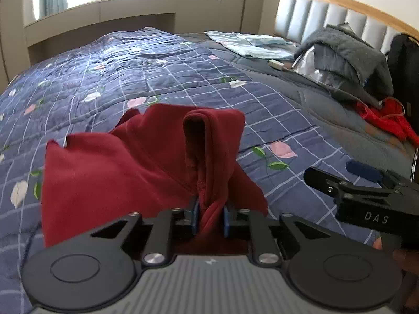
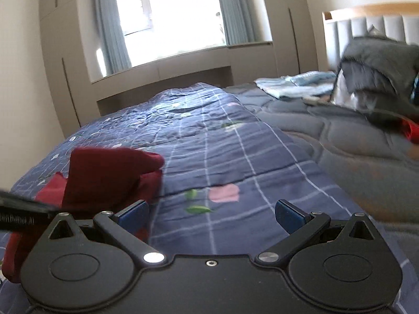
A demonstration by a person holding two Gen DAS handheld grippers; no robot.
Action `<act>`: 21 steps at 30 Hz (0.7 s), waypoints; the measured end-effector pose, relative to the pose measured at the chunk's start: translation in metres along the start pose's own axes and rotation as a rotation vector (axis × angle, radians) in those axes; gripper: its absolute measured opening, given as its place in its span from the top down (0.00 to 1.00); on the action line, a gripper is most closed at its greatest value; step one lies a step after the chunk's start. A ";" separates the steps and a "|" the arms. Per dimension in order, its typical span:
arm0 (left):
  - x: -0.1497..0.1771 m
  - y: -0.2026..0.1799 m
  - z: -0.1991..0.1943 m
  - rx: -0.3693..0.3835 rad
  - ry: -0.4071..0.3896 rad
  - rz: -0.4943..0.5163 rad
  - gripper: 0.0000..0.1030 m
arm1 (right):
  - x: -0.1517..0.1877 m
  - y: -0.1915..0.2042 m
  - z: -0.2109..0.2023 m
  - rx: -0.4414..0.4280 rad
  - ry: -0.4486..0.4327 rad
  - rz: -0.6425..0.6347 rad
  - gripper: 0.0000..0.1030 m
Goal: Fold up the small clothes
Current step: 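Lift the end with the left gripper and fold it over, then open the left gripper to release the folded end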
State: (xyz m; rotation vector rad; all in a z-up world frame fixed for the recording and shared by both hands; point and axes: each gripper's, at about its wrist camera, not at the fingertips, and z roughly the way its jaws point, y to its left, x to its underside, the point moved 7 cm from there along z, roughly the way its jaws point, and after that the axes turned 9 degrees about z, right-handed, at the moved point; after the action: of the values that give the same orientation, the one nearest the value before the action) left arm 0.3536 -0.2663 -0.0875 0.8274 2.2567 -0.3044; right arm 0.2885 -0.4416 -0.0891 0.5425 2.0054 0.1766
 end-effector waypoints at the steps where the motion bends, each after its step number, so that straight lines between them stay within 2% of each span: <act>1: 0.001 0.000 -0.003 0.011 -0.010 -0.007 0.61 | 0.001 -0.003 0.001 -0.003 0.004 0.016 0.00; 2: 0.001 0.000 -0.006 0.031 -0.021 -0.020 0.41 | 0.002 -0.005 0.002 -0.007 0.007 0.028 0.00; 3: 0.000 0.001 -0.012 0.045 -0.035 -0.032 0.32 | 0.003 -0.006 0.003 -0.012 0.014 0.039 0.00; 5: 0.000 0.004 -0.021 0.071 -0.061 -0.041 0.29 | 0.004 -0.006 0.004 -0.028 0.021 0.058 0.00; 9: 0.006 0.014 -0.049 0.082 -0.108 -0.091 0.11 | 0.005 0.000 0.005 -0.053 0.029 0.066 0.00; 12: 0.015 0.037 -0.069 0.034 -0.152 -0.175 0.03 | 0.006 0.006 0.004 -0.070 0.035 0.071 0.00; 17: 0.047 0.084 -0.095 -0.082 -0.175 -0.296 0.01 | 0.006 0.020 0.003 -0.098 0.046 0.069 0.00; 19: 0.060 0.095 -0.099 -0.096 -0.164 -0.317 0.01 | 0.006 0.026 0.002 -0.118 0.052 0.075 0.00; 21: 0.077 0.110 -0.097 -0.133 -0.116 -0.372 0.01 | 0.005 0.033 0.002 -0.139 0.057 0.082 0.00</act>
State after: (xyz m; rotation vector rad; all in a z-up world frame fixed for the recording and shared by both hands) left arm 0.3297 -0.1032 -0.0678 0.3091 2.2830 -0.3571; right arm 0.2980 -0.4103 -0.0820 0.5362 2.0097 0.3829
